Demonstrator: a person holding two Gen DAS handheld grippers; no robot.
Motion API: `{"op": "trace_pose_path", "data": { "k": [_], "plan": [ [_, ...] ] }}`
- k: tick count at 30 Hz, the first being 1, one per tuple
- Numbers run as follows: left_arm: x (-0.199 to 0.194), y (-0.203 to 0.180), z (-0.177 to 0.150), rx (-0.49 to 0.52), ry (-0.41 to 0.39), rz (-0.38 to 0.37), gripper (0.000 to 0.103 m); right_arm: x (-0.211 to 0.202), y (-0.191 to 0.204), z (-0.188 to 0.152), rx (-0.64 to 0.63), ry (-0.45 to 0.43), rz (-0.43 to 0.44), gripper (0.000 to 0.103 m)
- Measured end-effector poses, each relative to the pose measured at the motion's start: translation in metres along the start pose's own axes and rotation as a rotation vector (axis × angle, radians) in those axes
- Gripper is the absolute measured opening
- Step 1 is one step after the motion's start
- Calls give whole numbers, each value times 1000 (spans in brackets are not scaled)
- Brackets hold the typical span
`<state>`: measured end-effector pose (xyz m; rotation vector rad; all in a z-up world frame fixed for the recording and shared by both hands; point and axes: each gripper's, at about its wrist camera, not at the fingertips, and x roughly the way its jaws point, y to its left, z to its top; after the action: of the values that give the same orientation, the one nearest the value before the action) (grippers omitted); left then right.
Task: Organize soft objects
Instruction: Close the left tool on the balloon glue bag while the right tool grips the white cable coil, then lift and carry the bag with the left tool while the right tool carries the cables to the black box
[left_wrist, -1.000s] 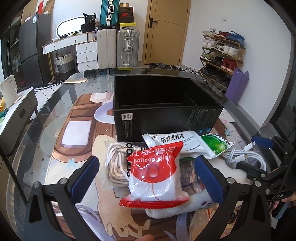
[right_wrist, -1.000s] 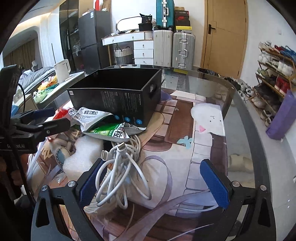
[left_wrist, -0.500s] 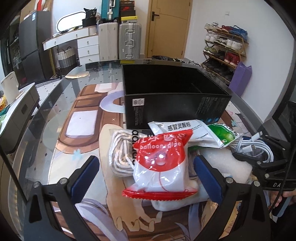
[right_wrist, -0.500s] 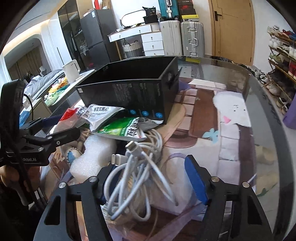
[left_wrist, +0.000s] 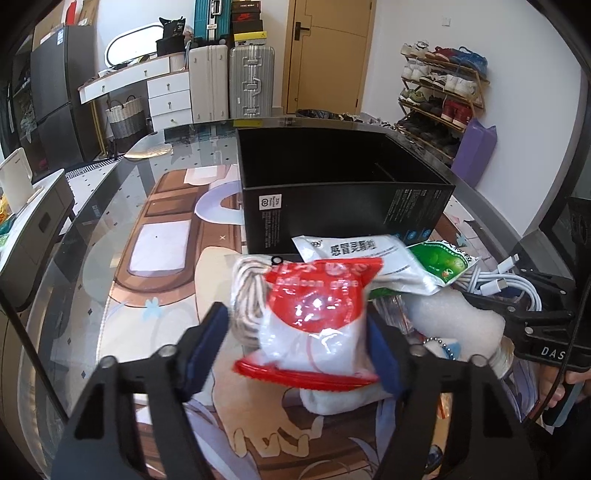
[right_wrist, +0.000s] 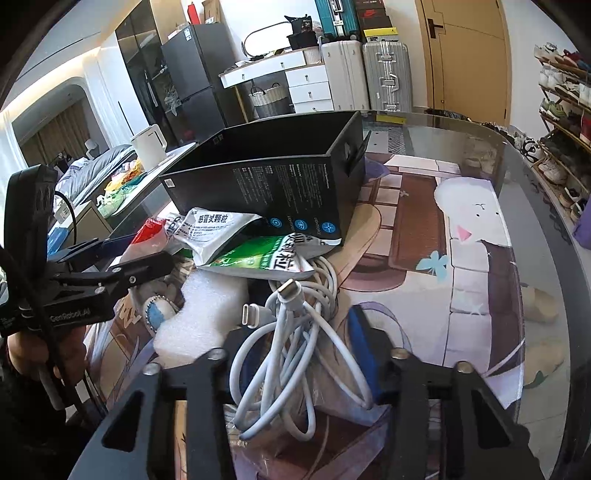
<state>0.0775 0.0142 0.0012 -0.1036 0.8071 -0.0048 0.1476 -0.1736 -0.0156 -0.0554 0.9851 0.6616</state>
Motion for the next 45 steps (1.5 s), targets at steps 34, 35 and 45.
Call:
{"op": "trace_pose_path", "data": {
  "k": [34, 35, 45],
  "plan": [
    [-37, -11, 10, 31, -100, -47, 46, -78, 19, 12, -109, -183, -16, 36],
    [-38, -11, 10, 32, -103, -48, 46, -79, 20, 12, -109, -187, -15, 36],
    [-51, -20, 24, 44, -154, -57, 46, -87, 34, 22, -127, -211, -2, 36]
  ]
}}
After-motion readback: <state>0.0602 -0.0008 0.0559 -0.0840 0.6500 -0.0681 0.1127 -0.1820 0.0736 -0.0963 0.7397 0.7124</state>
